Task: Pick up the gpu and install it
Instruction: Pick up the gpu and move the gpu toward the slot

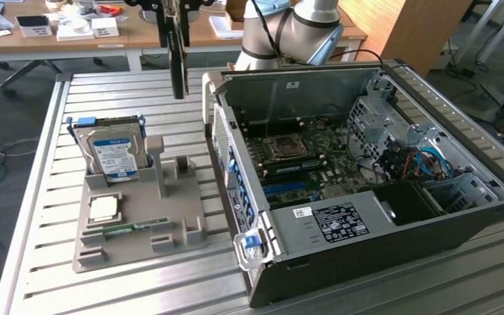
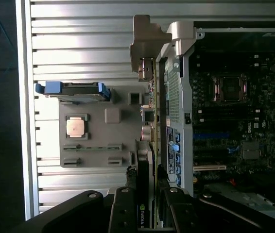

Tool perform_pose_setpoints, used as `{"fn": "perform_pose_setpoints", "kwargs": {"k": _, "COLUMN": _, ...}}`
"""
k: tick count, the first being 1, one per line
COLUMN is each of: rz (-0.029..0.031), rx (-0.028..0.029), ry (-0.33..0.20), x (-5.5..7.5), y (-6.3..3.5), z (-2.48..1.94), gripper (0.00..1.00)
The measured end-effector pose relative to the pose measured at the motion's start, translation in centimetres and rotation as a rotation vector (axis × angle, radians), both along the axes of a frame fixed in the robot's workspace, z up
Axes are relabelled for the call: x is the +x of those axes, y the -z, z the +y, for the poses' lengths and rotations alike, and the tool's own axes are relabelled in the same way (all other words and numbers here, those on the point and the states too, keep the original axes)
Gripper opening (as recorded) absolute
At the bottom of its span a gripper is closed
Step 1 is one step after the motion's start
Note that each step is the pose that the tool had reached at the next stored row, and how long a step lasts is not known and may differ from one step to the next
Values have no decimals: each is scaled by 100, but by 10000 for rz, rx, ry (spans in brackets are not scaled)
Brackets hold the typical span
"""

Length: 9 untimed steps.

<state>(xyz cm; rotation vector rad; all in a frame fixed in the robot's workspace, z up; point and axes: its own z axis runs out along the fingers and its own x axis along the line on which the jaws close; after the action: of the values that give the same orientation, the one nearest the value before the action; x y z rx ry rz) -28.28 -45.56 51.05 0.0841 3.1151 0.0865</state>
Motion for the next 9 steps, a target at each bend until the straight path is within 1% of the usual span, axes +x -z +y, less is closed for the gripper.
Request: {"fn": "perform_pose_setpoints", "kwargs": {"k": 9, "rz": 1, "rx": -1, "ry": 0, "x": 1, "y": 163, "z": -8, "gripper": 27}}
